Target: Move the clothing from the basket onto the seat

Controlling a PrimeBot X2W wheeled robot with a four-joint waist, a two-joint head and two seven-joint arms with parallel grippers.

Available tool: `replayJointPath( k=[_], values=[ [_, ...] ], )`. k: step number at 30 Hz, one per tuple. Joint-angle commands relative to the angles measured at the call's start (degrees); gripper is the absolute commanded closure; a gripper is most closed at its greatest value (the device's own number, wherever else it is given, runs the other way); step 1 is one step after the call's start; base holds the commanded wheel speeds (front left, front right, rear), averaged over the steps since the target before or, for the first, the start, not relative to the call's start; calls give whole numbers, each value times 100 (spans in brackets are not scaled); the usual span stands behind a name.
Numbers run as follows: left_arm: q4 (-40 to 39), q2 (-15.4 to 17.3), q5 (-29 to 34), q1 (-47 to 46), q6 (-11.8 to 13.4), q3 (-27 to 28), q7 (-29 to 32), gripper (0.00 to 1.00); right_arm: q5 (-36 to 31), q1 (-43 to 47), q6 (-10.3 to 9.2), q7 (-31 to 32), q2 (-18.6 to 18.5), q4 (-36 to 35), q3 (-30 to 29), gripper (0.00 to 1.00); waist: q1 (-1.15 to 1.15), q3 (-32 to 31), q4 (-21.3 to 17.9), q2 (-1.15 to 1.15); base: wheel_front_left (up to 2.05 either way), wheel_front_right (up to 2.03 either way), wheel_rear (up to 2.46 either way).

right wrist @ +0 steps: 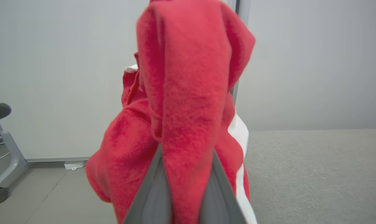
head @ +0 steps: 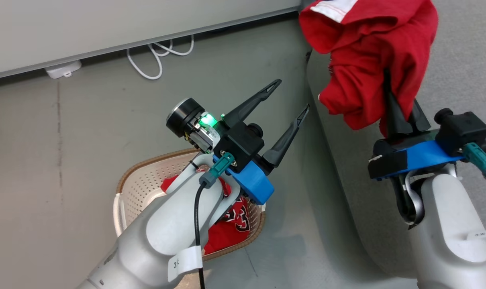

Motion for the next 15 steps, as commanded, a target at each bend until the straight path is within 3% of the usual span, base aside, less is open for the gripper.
replayJointPath(
  k=[1,15],
  values=[
    [-40,22,46,39,-31,-63,-28,0,-46,116,2,-5,5,-113,-167,100,0,175,-300,0,0,0,0],
    [72,-37,24,43,-103,-590,-28,0,50,636,3,-5,4,-545,-1110,100,0,398,-1019,0,0,0,0]
  ],
)
